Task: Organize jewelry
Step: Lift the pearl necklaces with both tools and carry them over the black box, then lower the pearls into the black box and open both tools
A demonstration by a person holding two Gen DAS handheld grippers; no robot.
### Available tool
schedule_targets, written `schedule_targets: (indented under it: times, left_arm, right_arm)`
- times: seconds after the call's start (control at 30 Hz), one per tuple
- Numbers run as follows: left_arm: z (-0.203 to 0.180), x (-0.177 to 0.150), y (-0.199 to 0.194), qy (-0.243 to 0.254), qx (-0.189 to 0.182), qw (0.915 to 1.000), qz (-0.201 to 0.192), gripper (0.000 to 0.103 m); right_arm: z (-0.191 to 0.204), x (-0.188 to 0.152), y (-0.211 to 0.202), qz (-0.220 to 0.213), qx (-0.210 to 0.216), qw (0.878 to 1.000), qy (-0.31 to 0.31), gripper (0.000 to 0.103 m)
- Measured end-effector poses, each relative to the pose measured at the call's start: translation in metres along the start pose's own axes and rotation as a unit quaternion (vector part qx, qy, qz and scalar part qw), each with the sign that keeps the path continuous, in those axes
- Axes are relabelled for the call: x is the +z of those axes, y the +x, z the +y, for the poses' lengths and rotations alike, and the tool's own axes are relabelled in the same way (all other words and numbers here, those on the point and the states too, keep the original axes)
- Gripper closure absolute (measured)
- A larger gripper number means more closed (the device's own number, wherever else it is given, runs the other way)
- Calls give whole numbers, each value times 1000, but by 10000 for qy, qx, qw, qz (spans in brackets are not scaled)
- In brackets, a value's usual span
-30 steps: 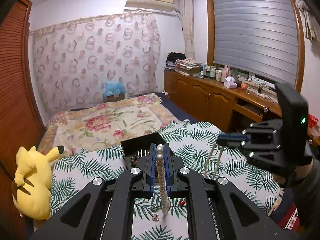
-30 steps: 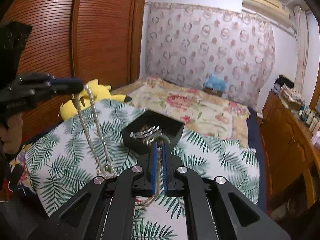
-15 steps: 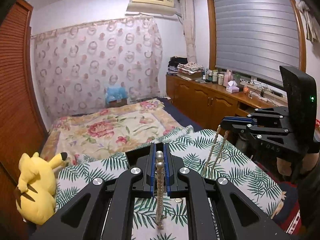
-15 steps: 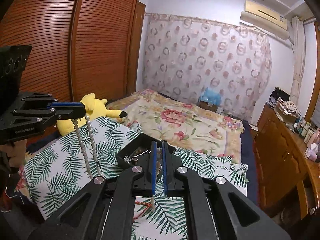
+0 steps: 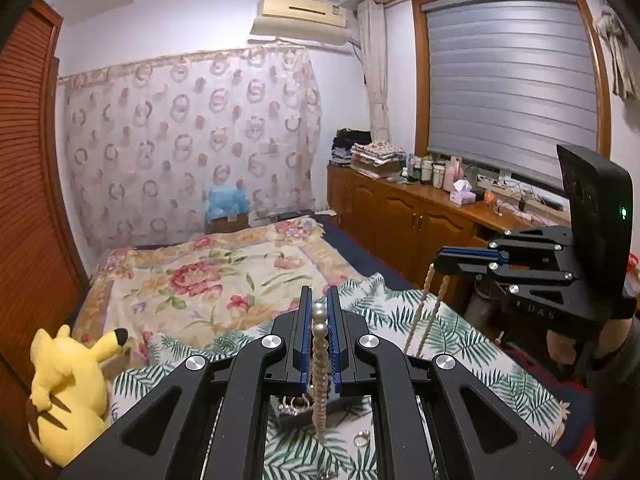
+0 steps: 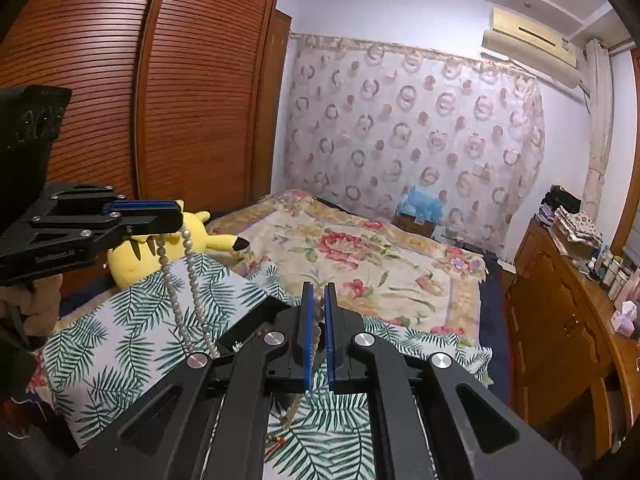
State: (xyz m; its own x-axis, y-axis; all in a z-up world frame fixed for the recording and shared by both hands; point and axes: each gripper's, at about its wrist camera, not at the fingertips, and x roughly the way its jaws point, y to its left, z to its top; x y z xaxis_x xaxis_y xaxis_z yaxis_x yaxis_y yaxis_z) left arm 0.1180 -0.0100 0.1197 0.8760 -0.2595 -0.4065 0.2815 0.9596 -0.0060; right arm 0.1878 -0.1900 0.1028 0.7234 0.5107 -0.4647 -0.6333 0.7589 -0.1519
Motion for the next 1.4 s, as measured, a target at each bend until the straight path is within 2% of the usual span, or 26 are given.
schedule_targets:
  times: [0.3,0.63,0.77,1.1,1.27,1.4]
  left_arm:
    - [15,28,21,-65,-8,10000,-75,96]
    - [33,28,59,-173,-4,9997,177,96]
    - [40,13,78,-240,-21,9988,417,96]
    - [54,-61,130,-514,-86,9895,1350,96]
    - [59,-84,132,-564,24,9863,1548,95]
    - [63,-95,125,-618,92,9850,1609,88]
  right_arm:
    - [-12,28,13,-74,104,9999,-55,97]
    - [-20,53,34,-150,263,9995,-101,97]
    - [-23,51,49,-96,379,9992,-59,97]
    - [-26,45,87,31,441,9990,27,97]
    - [-23,42,105,143,444,9989,-21,97]
    - [-21,32,118,297,456,9985,3,97]
